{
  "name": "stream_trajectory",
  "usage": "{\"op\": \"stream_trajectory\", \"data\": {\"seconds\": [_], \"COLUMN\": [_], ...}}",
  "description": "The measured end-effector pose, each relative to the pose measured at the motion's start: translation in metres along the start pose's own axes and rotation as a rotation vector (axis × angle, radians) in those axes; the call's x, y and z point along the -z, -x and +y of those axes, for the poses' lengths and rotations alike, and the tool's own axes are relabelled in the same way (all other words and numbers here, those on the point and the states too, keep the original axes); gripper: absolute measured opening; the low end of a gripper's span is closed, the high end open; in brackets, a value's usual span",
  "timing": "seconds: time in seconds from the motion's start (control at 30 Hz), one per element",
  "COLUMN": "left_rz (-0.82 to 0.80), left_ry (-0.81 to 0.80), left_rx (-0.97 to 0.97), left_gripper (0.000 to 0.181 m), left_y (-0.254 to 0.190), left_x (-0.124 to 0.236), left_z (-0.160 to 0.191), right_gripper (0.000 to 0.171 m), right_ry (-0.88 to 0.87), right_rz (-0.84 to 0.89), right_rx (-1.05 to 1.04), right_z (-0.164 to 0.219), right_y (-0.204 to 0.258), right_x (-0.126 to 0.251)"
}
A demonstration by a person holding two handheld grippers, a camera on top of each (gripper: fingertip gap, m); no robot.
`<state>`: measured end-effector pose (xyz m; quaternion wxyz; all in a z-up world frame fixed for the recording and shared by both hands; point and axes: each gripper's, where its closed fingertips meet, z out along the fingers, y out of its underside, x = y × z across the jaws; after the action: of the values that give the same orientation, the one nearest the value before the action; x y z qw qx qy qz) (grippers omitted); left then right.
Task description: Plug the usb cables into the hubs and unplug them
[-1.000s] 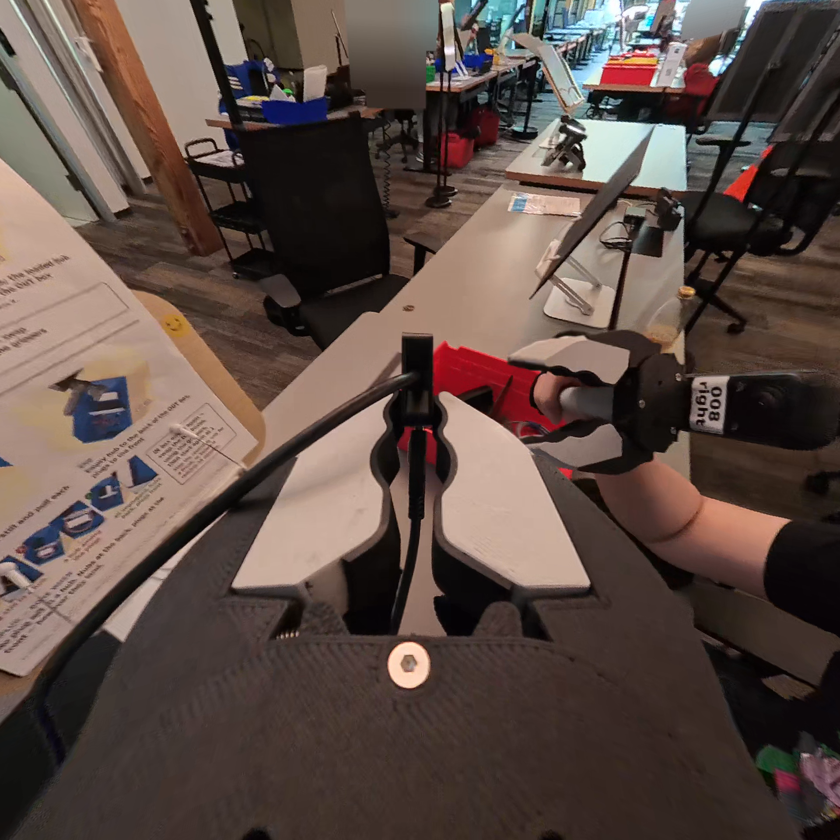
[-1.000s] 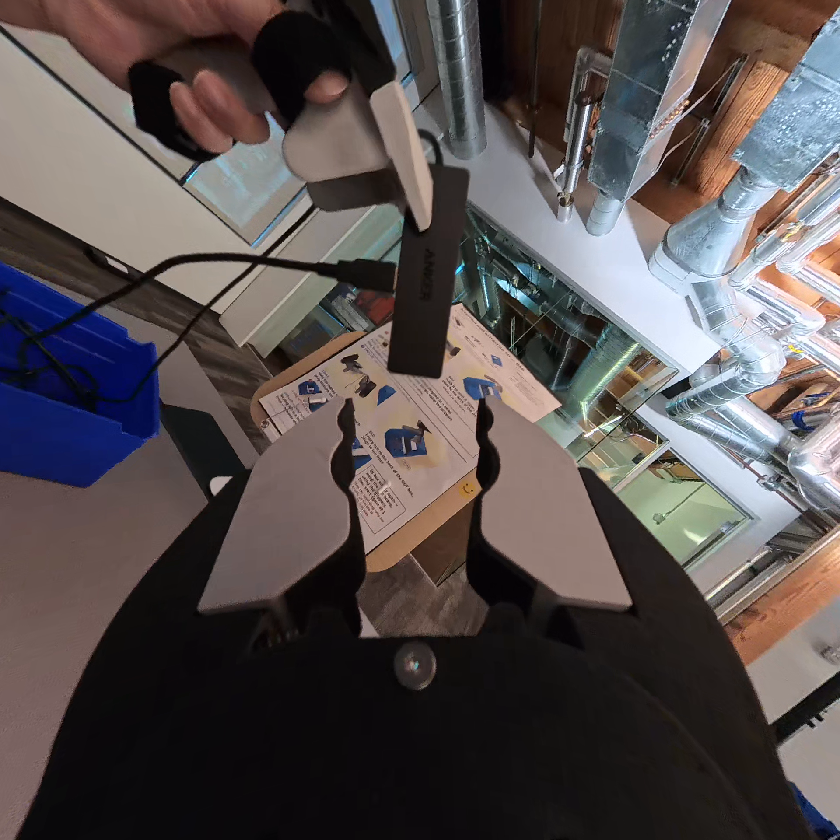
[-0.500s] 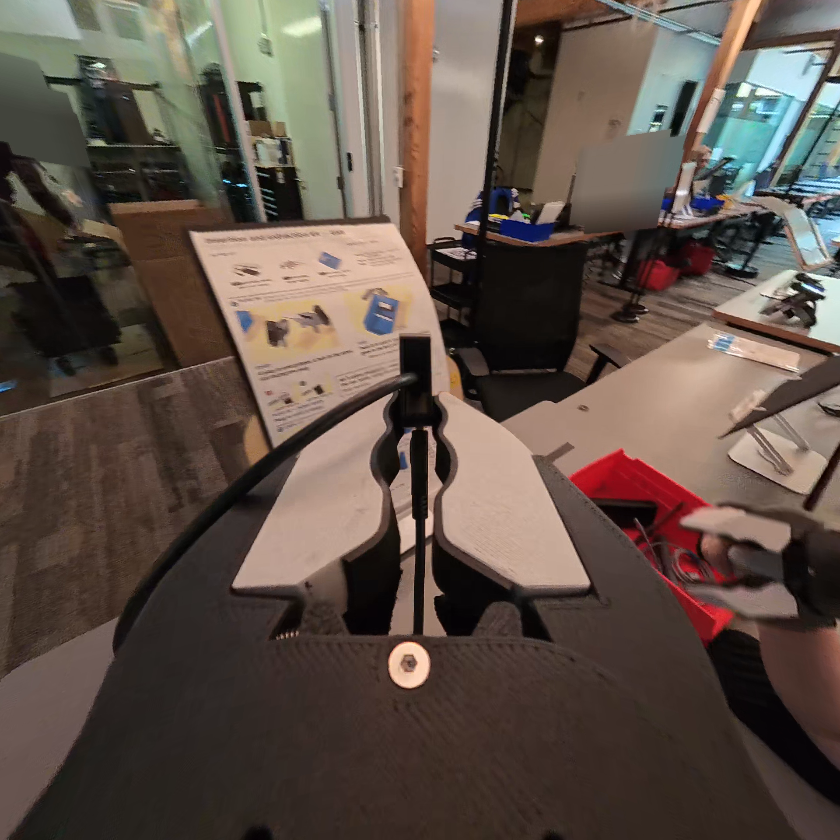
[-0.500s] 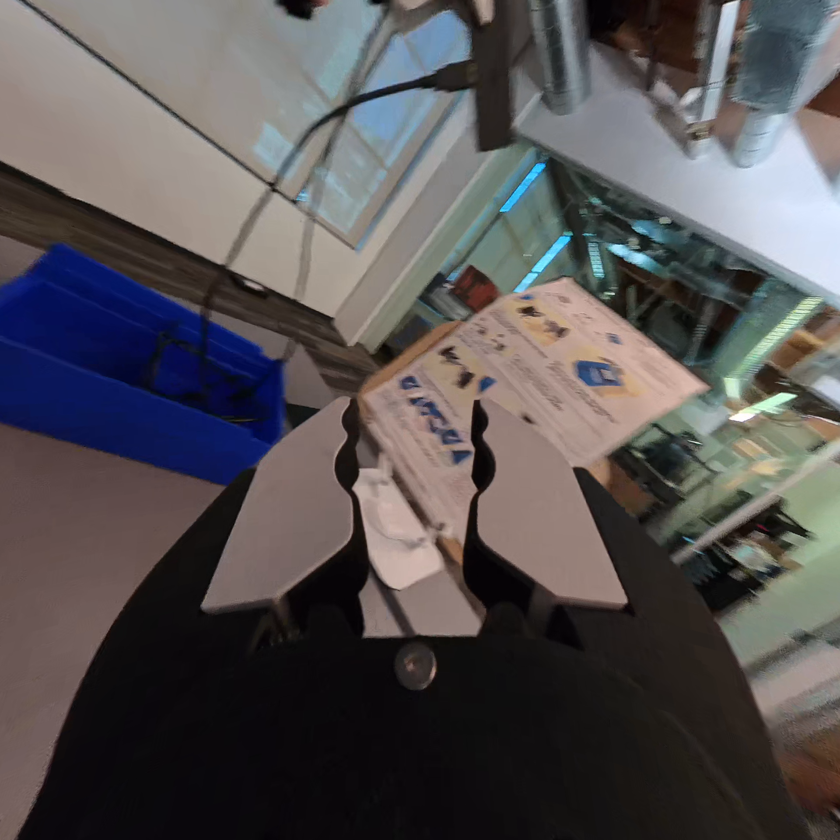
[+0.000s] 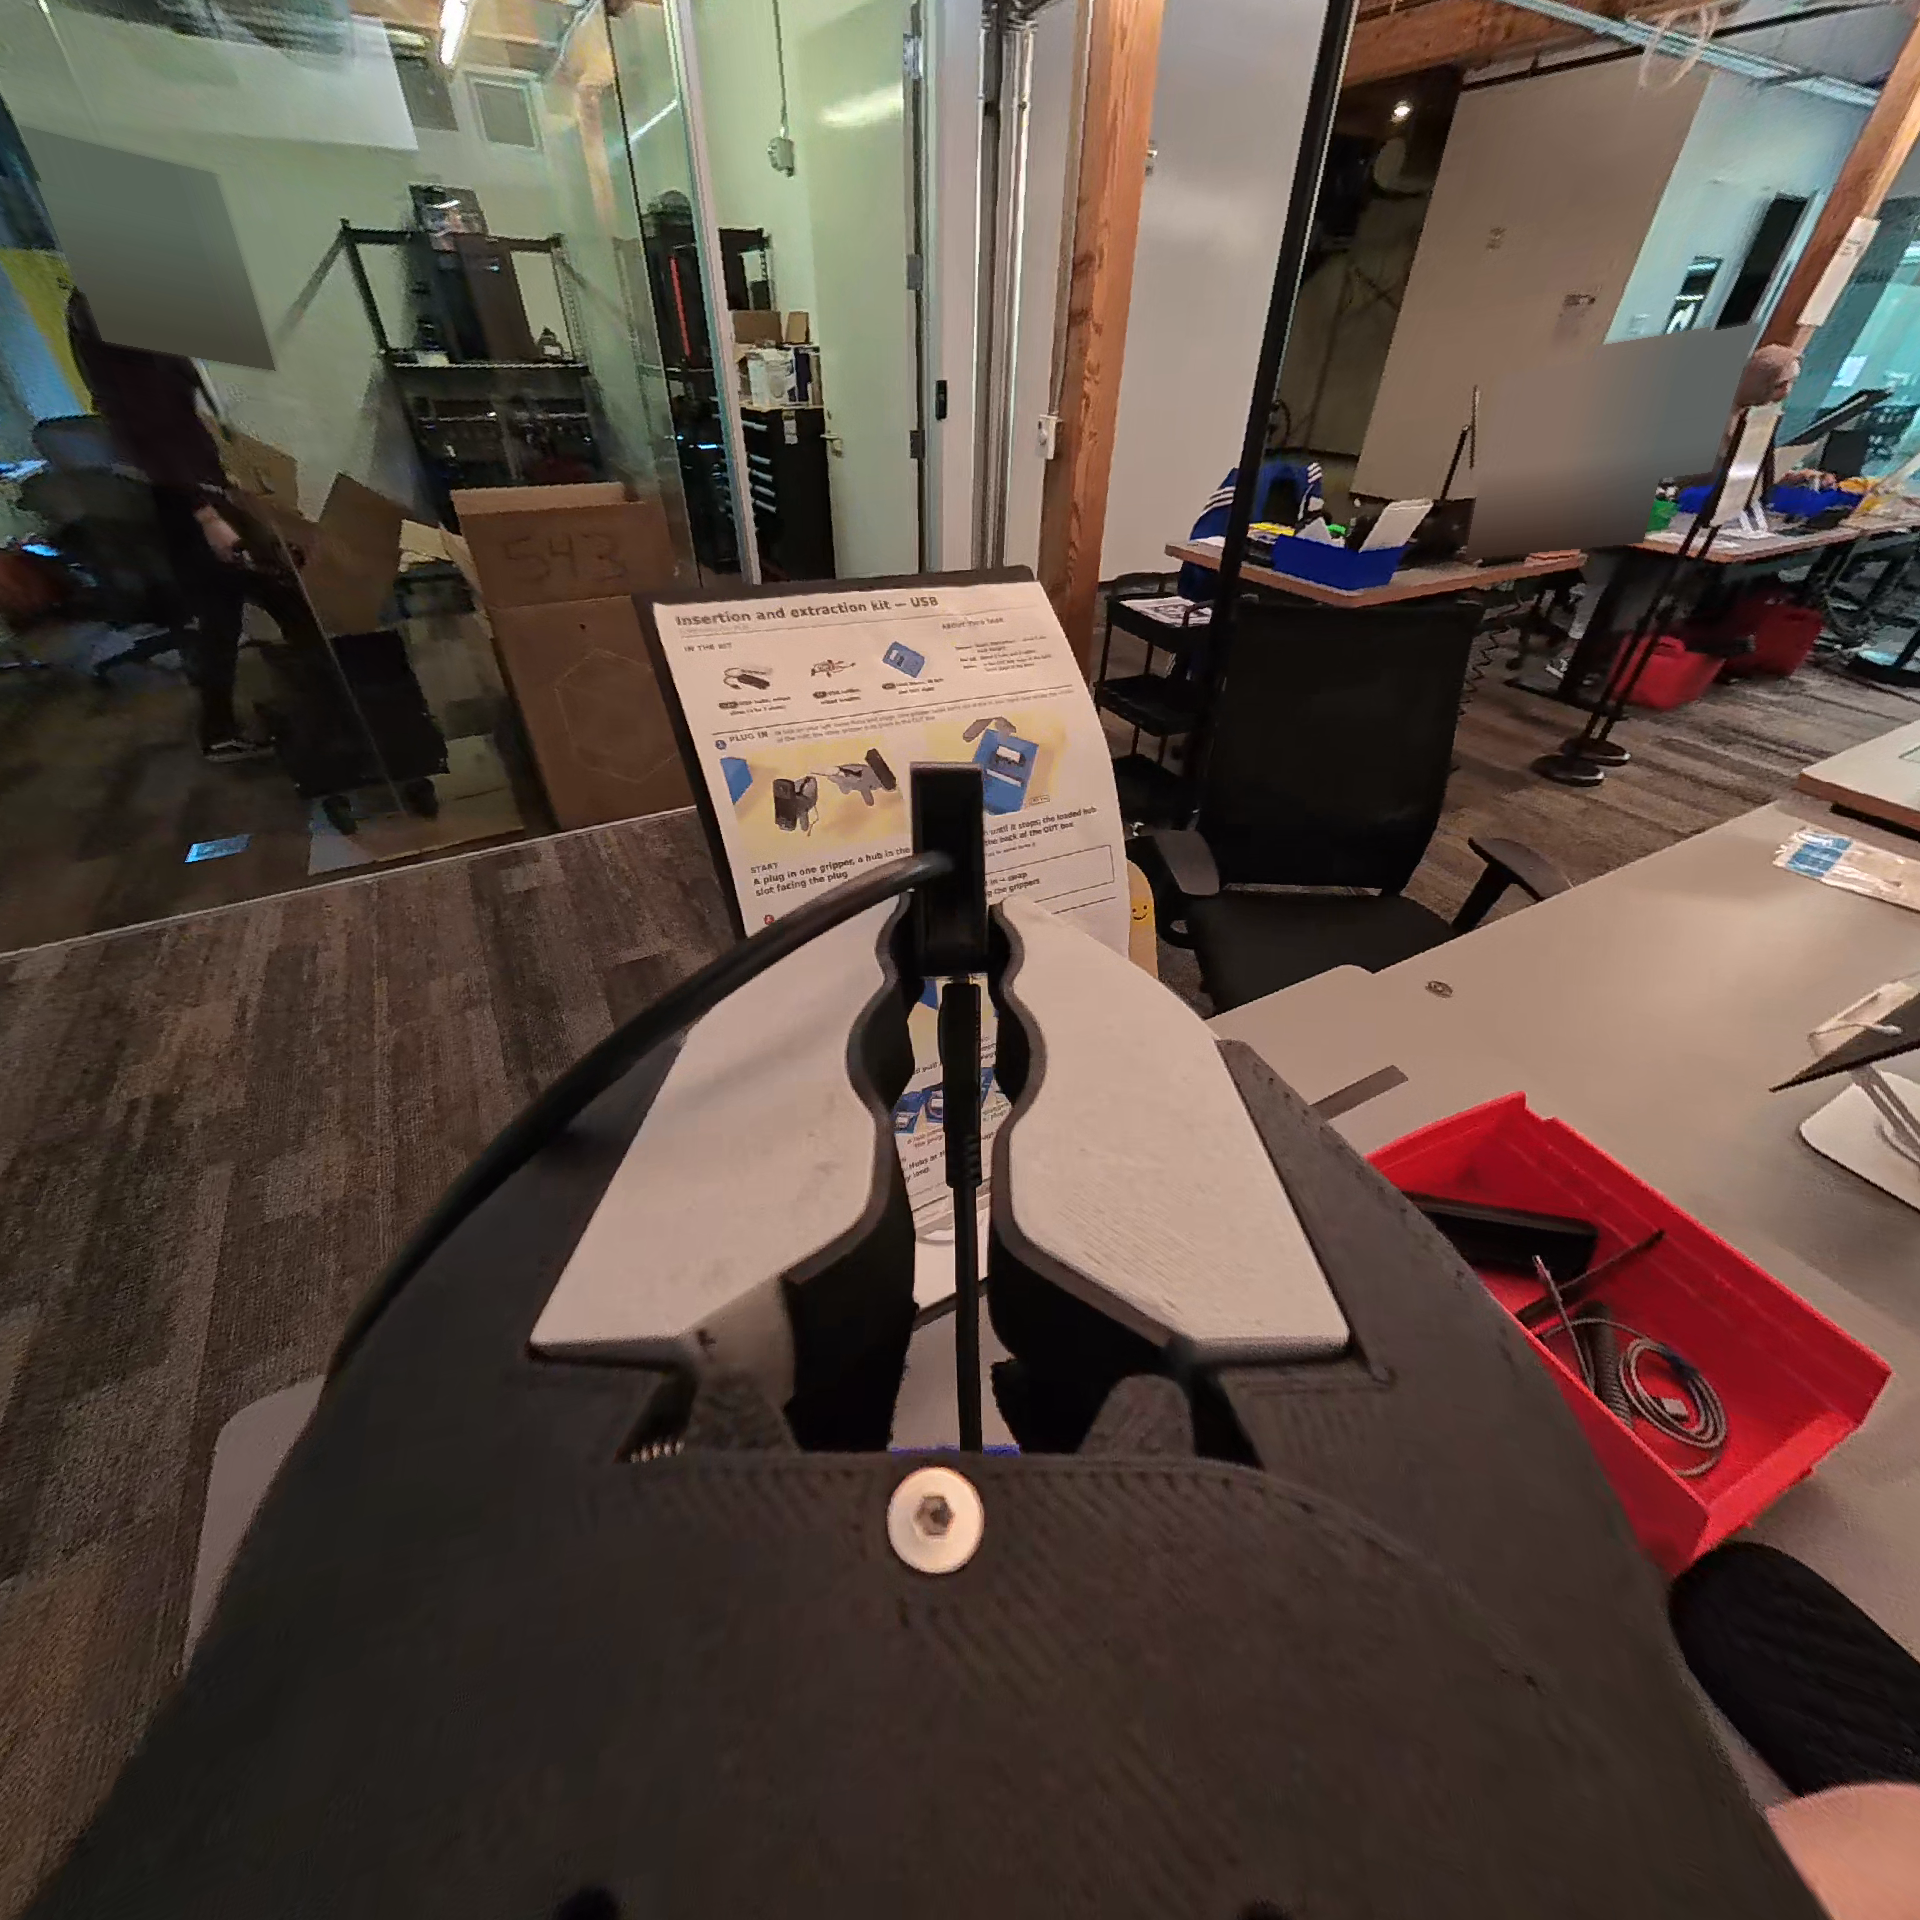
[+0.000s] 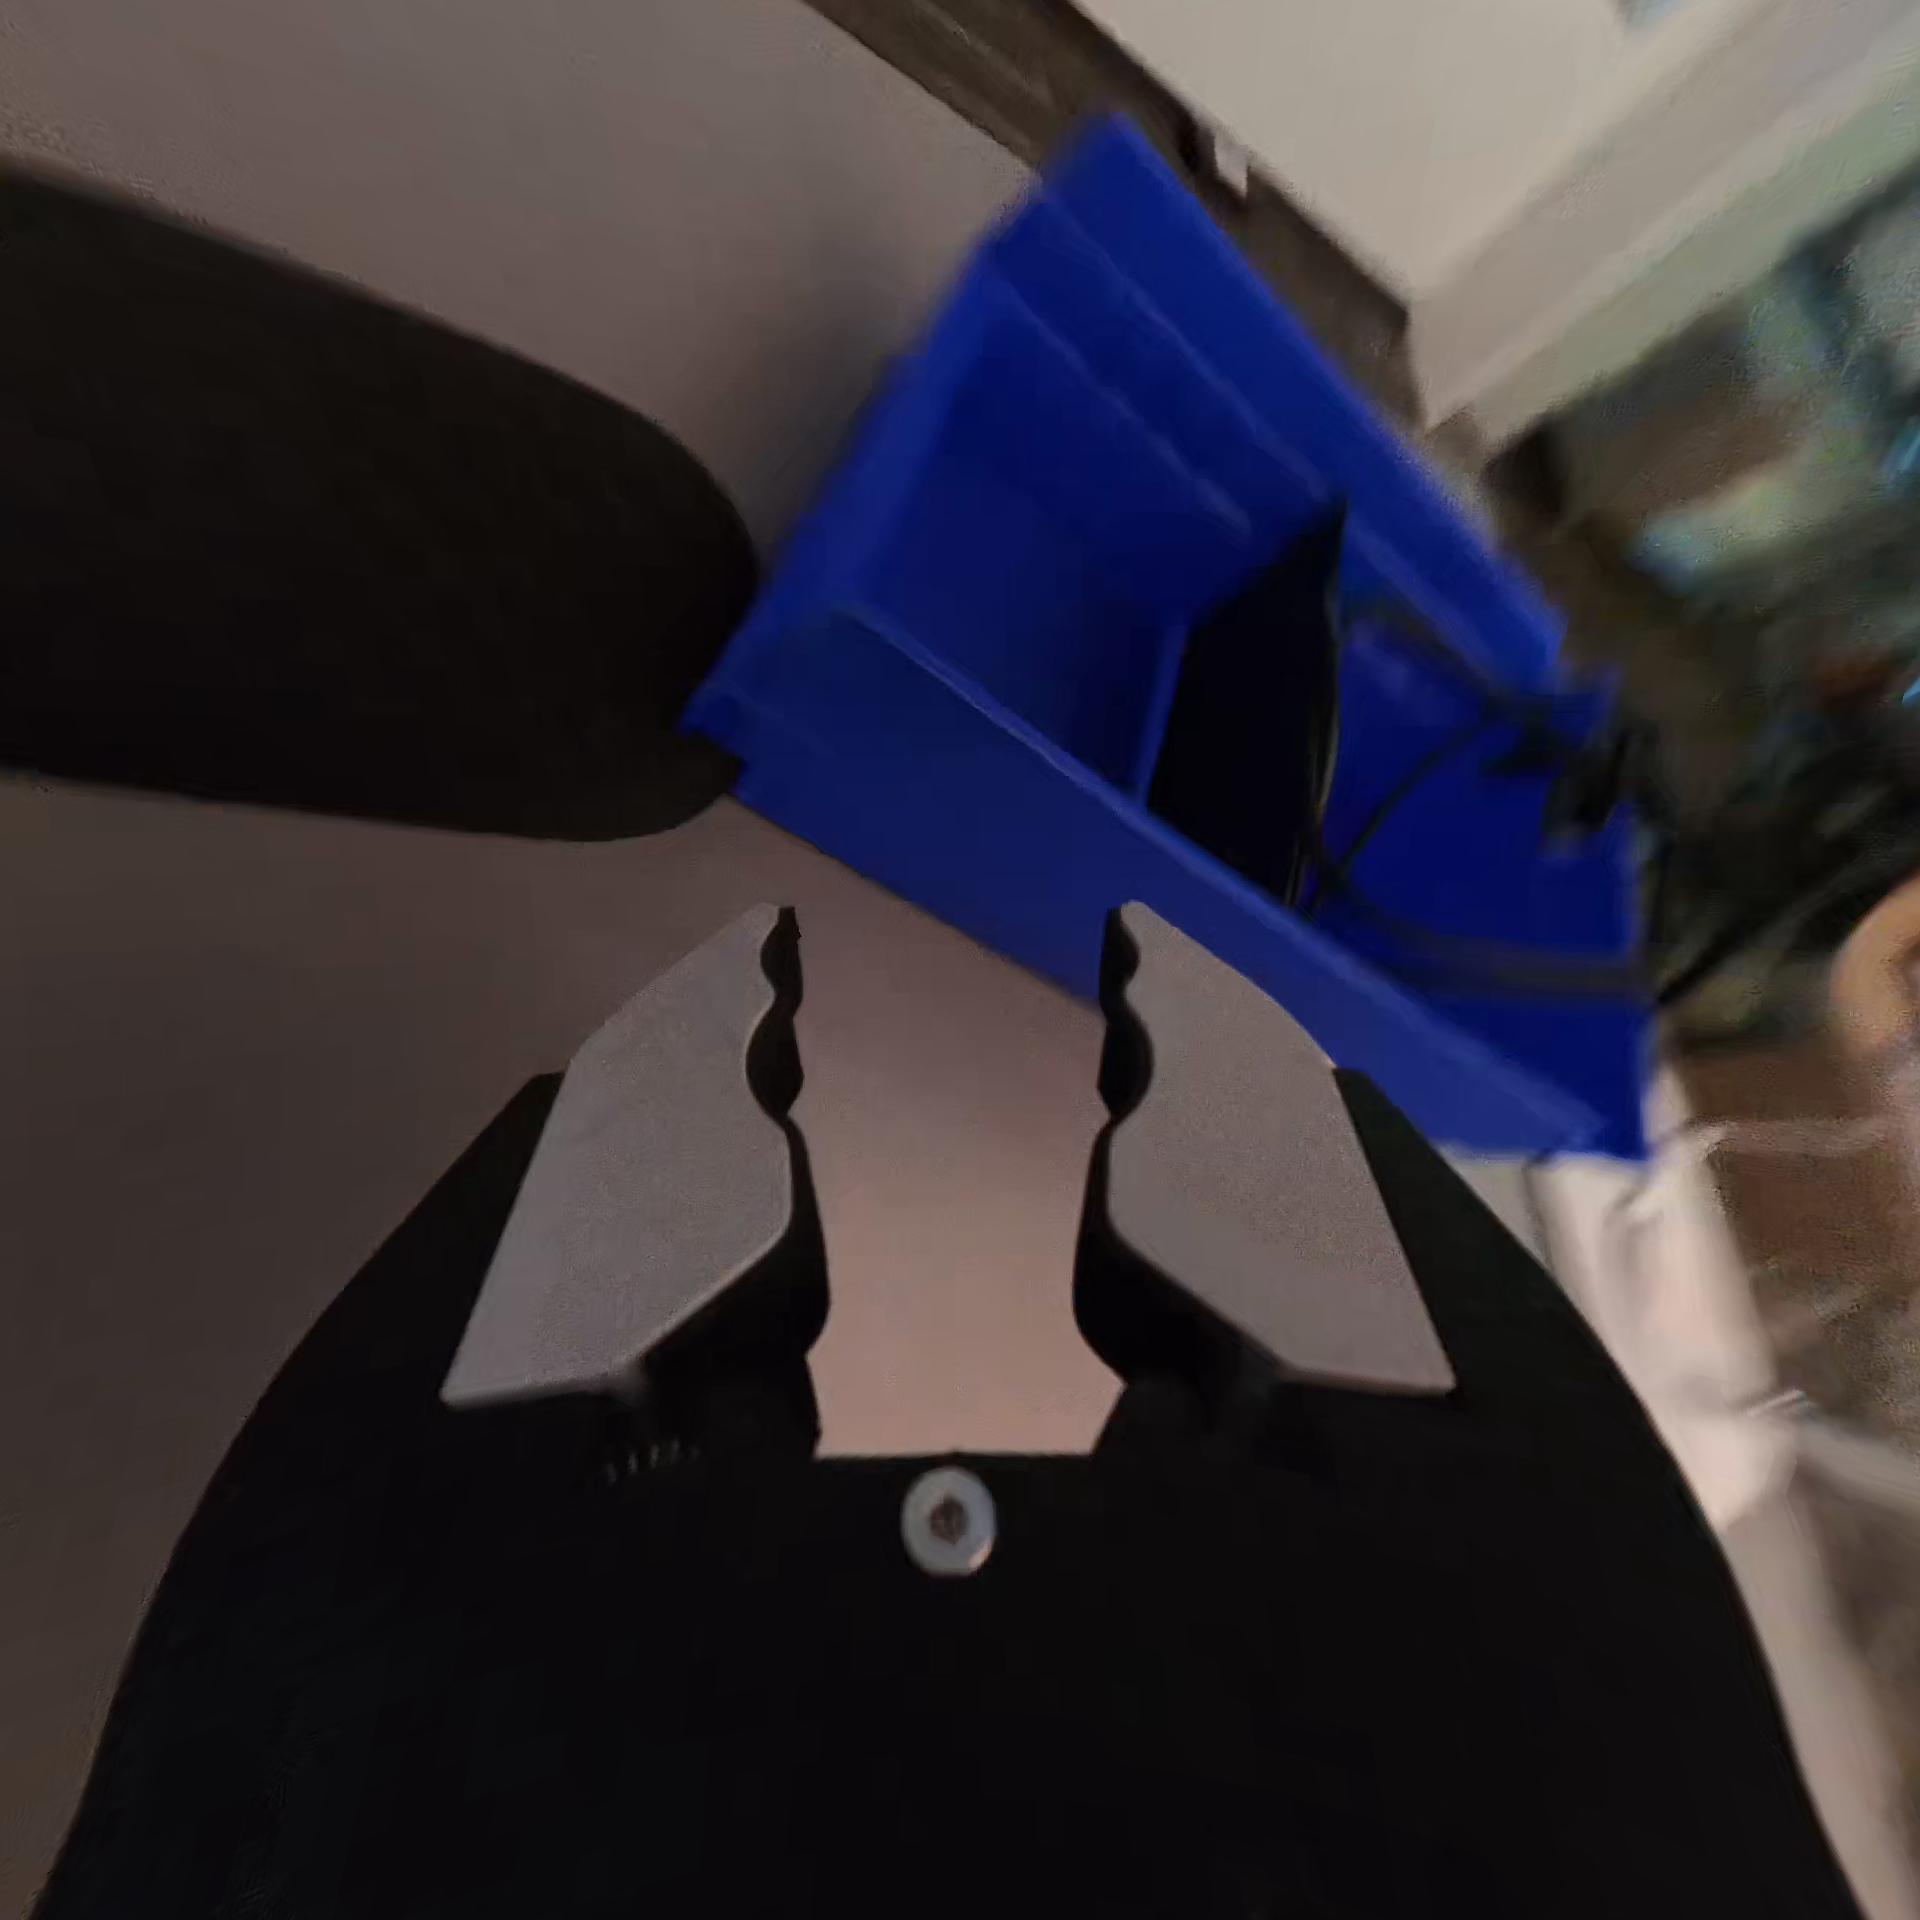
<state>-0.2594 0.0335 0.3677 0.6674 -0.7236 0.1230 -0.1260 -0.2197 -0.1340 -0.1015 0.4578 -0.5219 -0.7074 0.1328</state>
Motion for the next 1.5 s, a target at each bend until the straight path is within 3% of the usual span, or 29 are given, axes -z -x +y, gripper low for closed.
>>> {"op": "stream_trajectory", "data": {"seconds": [0.07,0.17,0.3,0.47,0.6,0.67,0.77,1.0,1.2,1.27,1.33,1.4,1.5], "left_rz": [-0.02,-0.037,-0.031,-0.033,-0.024,-0.029,-0.04,-0.052,-0.043,-0.033,-0.021,-0.009,-0.02], "left_ry": [0.004,0.012,-0.002,0.026,0.015,0.011,0.022,-0.007,-0.06,-0.077,-0.086,-0.095,-0.062], "left_rx": [0.002,0.009,0.037,0.004,-0.019,-0.019,-0.006,-0.002,-0.045,-0.079,-0.093,-0.097,-0.111], "left_gripper": [0.011,0.011,0.01,0.011,0.011,0.011,0.011,0.011,0.01,0.011,0.01,0.01,0.011], "left_y": [0.004,0.007,0.008,0.002,-0.002,0.0,0.005,0.014,-0.007,-0.022,-0.036,-0.048,-0.057], "left_x": [0.002,0.002,-0.001,-0.007,-0.006,-0.008,-0.01,-0.006,0.012,0.018,0.022,0.022,0.018], "left_z": [-0.002,-0.004,-0.011,-0.01,-0.021,-0.024,-0.02,-0.038,-0.086,-0.103,-0.114,-0.119,-0.116], "right_gripper": [0.058,0.074,0.08,0.081,0.089,0.077,0.076,0.067,0.069,0.079,0.088,0.087,0.01], "right_ry": [0.0,-0.124,-0.319,-0.279,-0.409,-0.379,-0.233,-0.102,-0.399,-0.461,-0.435,-0.345,-0.173], "right_rz": [-0.019,-0.094,-0.165,-0.013,-0.096,-0.18,-0.344,-0.27,-0.043,0.069,0.08,-0.027,-0.158], "right_rx": [-0.391,-0.96,-1.321,-1.279,-1.375,-1.367,-1.4,-1.249,-1.051,-1.036,-1.087,-1.136,-1.052], "right_z": [0.02,0.033,0.019,0.019,0.01,0.015,0.02,0.019,-0.012,-0.016,-0.017,-0.026,-0.03], "right_y": [-0.027,-0.074,-0.104,-0.115,-0.141,-0.147,-0.122,-0.083,-0.142,-0.171,-0.193,-0.194,-0.172], "right_x": [-0.001,-0.002,-0.009,-0.039,-0.059,-0.075,-0.088,-0.087,-0.037,-0.024,-0.033,-0.057,-0.085]}}
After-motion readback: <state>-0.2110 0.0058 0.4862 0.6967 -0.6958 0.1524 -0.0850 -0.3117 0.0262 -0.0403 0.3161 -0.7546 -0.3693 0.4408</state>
